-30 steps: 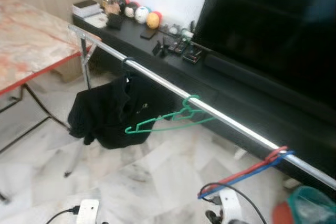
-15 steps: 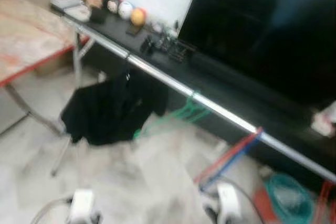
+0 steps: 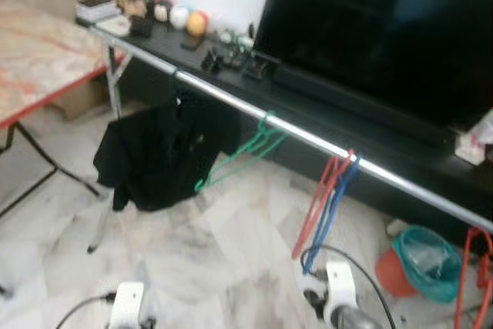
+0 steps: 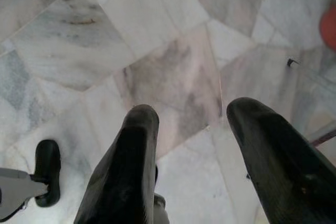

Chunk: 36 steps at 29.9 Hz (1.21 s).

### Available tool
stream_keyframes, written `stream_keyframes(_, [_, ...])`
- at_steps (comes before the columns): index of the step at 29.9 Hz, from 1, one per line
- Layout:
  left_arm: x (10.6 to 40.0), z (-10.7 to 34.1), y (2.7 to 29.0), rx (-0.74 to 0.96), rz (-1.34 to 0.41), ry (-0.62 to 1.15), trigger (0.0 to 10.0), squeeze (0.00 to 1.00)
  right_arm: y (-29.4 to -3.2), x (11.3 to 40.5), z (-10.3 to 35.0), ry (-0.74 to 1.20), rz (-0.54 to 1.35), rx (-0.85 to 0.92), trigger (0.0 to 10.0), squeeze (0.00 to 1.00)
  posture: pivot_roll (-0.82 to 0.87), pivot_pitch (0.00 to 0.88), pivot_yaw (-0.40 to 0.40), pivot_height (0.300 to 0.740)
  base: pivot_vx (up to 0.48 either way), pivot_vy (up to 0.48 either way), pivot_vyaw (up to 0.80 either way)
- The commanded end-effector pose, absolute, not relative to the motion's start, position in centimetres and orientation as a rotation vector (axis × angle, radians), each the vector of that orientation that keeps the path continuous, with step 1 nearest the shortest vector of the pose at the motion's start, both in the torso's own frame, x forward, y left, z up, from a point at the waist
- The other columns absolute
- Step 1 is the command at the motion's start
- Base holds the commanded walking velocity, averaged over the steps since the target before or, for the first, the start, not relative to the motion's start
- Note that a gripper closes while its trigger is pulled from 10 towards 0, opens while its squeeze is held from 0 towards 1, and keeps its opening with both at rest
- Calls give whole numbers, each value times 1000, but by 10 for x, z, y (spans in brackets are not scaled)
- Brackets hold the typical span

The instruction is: Hang hanger

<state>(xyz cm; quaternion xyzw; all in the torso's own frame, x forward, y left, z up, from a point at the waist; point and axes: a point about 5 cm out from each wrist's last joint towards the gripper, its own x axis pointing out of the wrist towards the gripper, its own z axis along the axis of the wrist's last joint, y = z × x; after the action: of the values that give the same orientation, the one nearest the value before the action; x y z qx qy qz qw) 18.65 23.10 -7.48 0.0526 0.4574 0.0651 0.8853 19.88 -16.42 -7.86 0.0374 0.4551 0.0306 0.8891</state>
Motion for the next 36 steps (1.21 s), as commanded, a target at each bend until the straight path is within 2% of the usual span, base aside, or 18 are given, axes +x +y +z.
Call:
stream_keyframes(1, [190,-74,228,83,135,936,10000,0,-168,191,-82,965,30,93,10000,0,137,0,-152,740,0,0,0])
stream_keyframes(13, [164,-87,221,119,31,1009,10000,0,-176,175,-89,976,-20,106,10000,0,17,0,-42,740,0,0,0])
stream_keyframes(18, [156,-90,222,142,-4,1028,10000,0,-178,168,-91,970,-59,123,10000,0,-26,0,27,740,0,0,0])
stream_keyframes(28, [160,-86,230,171,-17,1010,10000,0,-174,162,-94,971,-87,144,10000,0,-92,0,49,740,0,0,0])
stream_keyframes(36, [169,-83,222,145,-24,981,10000,0,-178,161,-94,974,-106,139,10000,0,-64,0,18,740,0,0,0])
